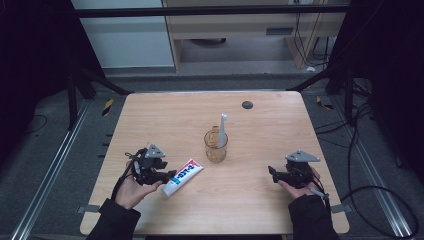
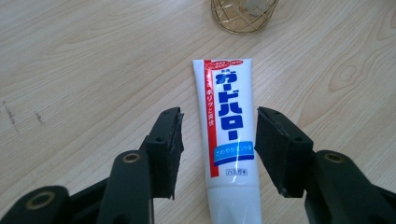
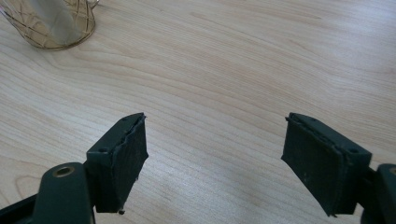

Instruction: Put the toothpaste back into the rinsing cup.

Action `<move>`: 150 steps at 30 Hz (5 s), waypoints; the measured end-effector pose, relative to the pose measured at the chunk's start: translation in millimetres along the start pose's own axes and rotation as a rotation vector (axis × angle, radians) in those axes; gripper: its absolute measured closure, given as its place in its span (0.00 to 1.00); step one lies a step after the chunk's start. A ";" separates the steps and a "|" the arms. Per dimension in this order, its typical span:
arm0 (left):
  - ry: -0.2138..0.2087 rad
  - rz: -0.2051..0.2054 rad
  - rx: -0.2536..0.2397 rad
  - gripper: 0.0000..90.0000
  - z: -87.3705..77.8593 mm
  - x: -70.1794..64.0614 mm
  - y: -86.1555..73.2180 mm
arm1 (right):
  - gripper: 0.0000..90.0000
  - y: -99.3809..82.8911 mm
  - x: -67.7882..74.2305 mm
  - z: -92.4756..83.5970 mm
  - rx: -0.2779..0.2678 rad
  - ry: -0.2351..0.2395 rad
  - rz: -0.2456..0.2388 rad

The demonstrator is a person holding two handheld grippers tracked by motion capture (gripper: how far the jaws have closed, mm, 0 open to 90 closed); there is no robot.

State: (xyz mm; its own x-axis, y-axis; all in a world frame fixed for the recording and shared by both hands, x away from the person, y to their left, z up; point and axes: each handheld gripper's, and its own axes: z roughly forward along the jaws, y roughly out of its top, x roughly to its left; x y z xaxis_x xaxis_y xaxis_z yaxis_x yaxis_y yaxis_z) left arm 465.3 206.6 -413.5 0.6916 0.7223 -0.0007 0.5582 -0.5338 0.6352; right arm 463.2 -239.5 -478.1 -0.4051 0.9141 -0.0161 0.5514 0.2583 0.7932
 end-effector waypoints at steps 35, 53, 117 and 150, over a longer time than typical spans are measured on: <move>-0.032 0.025 0.248 0.48 54.6 -10.9 8.5 | 0.24 -0.8 1.2 3.0 0.019 0.008 -0.013; -0.038 0.015 0.296 0.48 71.7 -6.3 4.3 | 0.24 -0.9 1.8 4.3 0.023 0.009 -0.013; 0.194 -0.204 -0.310 0.74 6.1 21.5 53.7 | 0.23 -0.9 1.0 2.6 0.015 -0.001 -0.008; 0.176 -0.224 -0.590 0.75 38.1 1.6 111.9 | 0.23 -0.8 0.7 3.9 -0.005 0.010 -0.009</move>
State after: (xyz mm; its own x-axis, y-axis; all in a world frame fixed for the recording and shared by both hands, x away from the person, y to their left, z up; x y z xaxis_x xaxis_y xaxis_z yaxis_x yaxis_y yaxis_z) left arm 546.3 131.3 -371.9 0.4744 0.8759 -0.0874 0.3003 -0.0677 0.9514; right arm 465.4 -237.8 -481.1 -0.4168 0.9088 -0.0170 0.5446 0.2647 0.7958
